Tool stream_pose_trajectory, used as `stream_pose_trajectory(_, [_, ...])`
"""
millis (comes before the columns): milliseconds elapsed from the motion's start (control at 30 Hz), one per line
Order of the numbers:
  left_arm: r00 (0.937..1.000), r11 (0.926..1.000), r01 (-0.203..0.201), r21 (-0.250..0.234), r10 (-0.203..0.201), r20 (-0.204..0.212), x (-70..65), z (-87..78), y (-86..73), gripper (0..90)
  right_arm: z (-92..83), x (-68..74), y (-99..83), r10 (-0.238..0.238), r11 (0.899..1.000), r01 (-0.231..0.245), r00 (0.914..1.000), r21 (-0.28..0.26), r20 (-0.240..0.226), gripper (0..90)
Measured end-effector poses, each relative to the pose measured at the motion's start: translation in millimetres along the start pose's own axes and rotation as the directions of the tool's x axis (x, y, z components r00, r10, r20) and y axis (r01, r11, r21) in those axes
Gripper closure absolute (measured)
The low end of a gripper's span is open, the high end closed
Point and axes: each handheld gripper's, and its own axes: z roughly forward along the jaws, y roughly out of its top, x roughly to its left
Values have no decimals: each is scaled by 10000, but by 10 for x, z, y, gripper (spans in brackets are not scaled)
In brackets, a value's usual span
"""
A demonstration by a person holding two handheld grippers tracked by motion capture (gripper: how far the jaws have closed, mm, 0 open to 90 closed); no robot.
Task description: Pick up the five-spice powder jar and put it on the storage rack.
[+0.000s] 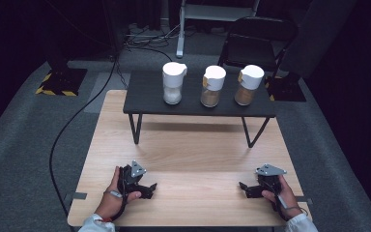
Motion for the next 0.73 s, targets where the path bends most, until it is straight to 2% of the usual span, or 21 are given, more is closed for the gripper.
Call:
stream_pose_trajectory(133, [10000, 10000, -3, 3, 3, -1, 0, 0, 0, 0, -22, -80, -14, 279, 9995, -276, 9994, 130, -182, 2])
stream_pose_trajectory(300, [10000, 10000, -3, 2, 3, -1, 0, 0, 0, 0, -41, -143, -30, 270, 9995, -265, 9992, 164, -281, 0])
stream_pose_trajectory(733, [10000, 10000, -3, 2, 3, 3, 1, 0, 1, 0, -43, -183, -38, 232, 9996, -227, 9993, 150, -310, 0])
